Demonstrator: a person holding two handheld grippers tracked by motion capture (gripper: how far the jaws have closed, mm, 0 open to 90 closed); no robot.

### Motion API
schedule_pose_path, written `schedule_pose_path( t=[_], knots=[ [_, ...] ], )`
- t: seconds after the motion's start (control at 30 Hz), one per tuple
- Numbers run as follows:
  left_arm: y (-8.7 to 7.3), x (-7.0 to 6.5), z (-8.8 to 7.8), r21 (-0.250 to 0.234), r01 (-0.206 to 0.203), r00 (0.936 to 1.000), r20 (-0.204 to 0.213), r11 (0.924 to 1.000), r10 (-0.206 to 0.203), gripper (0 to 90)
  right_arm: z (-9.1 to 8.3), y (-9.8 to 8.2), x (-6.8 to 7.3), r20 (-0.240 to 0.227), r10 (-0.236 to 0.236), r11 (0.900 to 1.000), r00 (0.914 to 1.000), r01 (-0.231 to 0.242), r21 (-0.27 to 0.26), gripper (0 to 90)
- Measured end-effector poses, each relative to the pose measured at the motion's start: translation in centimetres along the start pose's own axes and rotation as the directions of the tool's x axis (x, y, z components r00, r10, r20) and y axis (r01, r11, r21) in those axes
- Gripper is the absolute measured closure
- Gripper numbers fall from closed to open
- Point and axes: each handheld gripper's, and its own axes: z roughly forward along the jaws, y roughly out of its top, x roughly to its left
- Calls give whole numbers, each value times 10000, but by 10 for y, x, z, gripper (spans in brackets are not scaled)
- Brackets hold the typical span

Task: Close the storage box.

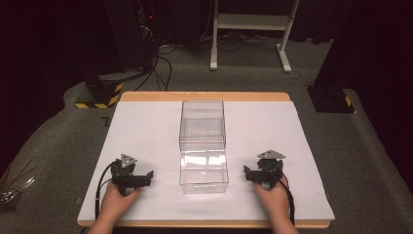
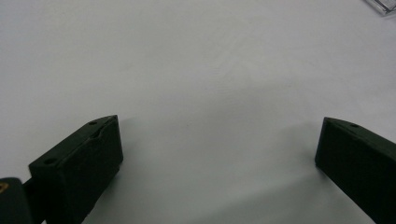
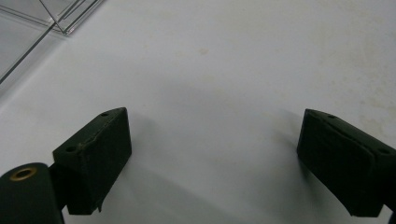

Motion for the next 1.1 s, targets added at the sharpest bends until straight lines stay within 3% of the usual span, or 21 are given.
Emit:
schedule_pose_path(
  t=[1.1],
  knots=[
    [0,0,0,7,-11,10000,-12,10000,11,11,0,1,-1,-59,40,10000,10000,-40,38,100]
  ],
)
